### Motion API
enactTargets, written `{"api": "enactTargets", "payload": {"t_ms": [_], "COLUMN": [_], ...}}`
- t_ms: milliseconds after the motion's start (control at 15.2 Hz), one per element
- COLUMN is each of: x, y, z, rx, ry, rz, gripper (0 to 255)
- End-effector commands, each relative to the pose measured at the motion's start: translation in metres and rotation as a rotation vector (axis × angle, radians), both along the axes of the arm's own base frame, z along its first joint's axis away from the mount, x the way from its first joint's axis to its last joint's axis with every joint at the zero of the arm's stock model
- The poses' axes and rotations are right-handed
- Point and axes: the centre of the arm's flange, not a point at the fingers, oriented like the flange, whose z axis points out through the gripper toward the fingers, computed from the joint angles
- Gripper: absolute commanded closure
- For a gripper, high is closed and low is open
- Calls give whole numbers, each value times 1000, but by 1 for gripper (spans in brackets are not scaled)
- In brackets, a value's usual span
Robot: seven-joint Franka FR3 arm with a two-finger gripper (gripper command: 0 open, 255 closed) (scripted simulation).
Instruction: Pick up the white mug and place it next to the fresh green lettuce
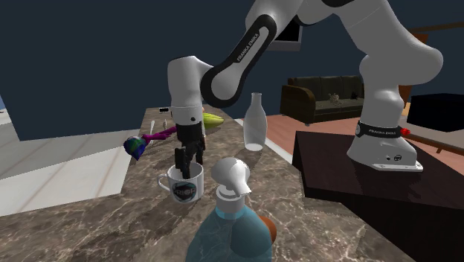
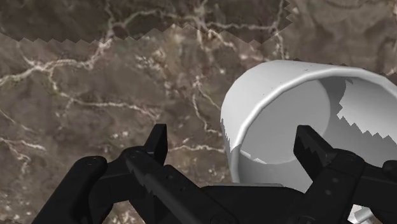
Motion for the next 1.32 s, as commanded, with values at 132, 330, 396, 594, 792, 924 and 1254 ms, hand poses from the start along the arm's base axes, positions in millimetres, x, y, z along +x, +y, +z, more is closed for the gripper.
{"api": "enactTargets", "payload": {"t_ms": [132,330,396,594,792,924,1254], "x": [0,0,0,0,0,0,0], "y": [0,0,0,0,0,0,0], "z": [0,0,0,0,11,21,47], "rx": [0,0,0,0,0,0,0], "ry": [0,0,0,0,0,0,0], "rz": [0,0,0,0,0,0,0], "gripper": [255,255,255,255,255,255,255]}}
